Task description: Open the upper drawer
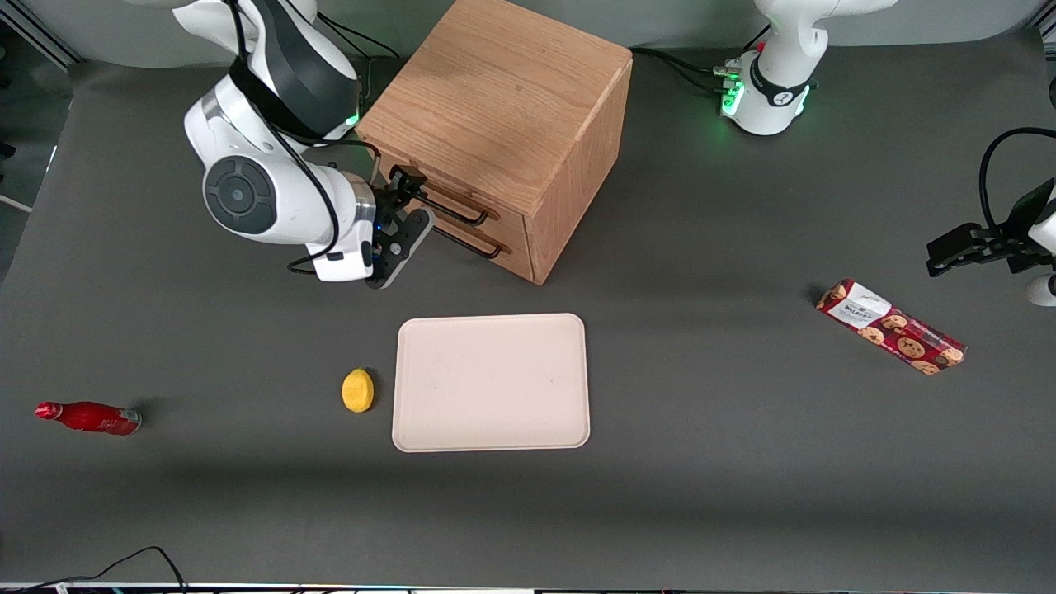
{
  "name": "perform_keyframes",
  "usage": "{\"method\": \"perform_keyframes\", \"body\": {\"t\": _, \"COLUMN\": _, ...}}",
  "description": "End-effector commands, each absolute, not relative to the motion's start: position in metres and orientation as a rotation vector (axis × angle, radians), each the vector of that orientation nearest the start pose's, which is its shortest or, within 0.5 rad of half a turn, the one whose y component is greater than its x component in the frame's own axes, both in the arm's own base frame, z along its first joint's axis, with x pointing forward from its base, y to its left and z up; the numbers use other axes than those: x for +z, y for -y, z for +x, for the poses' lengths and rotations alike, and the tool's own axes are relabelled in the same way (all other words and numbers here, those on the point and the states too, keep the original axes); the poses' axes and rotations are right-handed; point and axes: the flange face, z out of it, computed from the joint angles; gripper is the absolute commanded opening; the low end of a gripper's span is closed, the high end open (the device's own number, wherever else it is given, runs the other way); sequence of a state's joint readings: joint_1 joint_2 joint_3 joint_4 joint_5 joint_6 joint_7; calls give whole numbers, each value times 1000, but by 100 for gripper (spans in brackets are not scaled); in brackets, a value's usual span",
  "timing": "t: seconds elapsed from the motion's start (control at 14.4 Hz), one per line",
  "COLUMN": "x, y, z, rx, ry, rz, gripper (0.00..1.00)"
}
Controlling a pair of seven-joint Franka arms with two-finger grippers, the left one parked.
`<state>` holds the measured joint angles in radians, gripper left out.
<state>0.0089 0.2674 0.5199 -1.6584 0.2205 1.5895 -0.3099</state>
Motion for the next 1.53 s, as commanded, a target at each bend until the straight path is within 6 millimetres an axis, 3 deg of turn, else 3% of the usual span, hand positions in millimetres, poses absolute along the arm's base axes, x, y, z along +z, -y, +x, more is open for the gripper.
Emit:
{"method": "perform_keyframes", "body": {"t": 0.0, "x": 444, "y": -298, "z": 506, "rx": 440, "ry": 1094, "rz": -2571, "gripper": 100}}
{"method": "perform_keyframes", "body": {"t": 0.55, "x": 411, "y": -299, "z": 502, "rx": 446, "ry": 1062, "rz": -2569, "gripper": 100}}
{"method": "perform_keyframes", "body": {"t": 1.11, "x": 406, "y": -303, "z": 494, "rx": 468, "ry": 1011, "rz": -2529, "gripper": 100}}
{"method": "perform_keyframes", "body": {"t": 1.46, "x": 391, "y": -305, "z": 491, "rx": 454, "ry": 980, "rz": -2524, "gripper": 100}}
